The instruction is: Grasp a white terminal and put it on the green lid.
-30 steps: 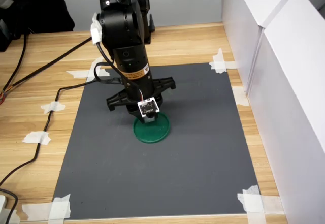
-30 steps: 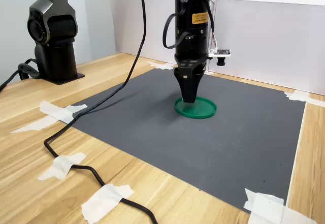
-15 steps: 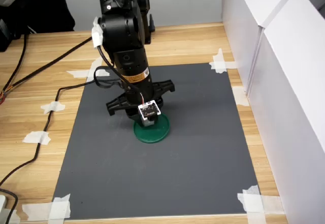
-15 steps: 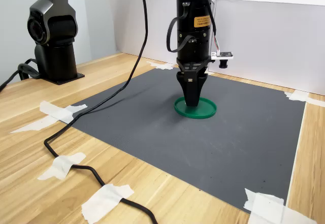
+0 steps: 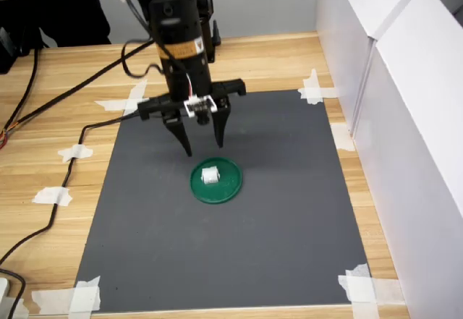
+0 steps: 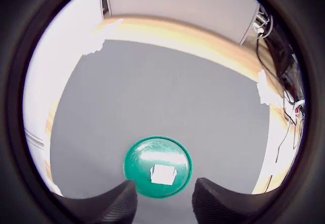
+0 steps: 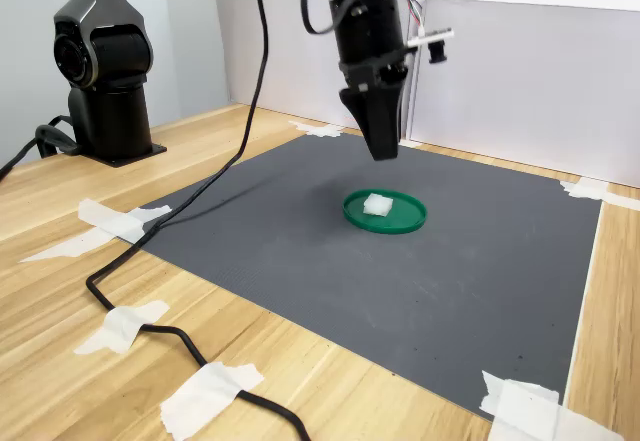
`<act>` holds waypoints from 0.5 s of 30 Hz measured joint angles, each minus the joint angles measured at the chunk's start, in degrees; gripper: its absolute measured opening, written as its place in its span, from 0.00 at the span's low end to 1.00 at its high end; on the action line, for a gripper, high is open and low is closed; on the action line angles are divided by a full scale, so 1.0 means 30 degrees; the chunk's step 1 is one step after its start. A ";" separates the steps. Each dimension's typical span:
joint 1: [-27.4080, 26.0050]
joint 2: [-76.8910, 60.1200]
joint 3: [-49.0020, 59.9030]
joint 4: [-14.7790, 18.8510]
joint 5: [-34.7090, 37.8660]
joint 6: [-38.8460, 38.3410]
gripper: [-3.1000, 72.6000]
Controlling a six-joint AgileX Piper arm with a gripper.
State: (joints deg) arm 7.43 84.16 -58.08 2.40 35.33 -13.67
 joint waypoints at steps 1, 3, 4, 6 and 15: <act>-0.0093 -0.0810 0.0573 0.0000 -0.0380 0.0184 0.60; -0.0561 -0.2980 0.2068 -0.0022 -0.1411 0.0560 0.48; -0.0908 -0.4118 0.2820 -0.0022 -0.1989 0.0741 0.41; -0.1762 -0.6200 0.4172 -0.0022 -0.3133 0.1103 0.30; -0.3235 -1.5467 1.0655 -0.0531 -0.7224 0.2617 0.03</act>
State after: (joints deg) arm -2.28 37.76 -26.11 0.81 13.65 -5.82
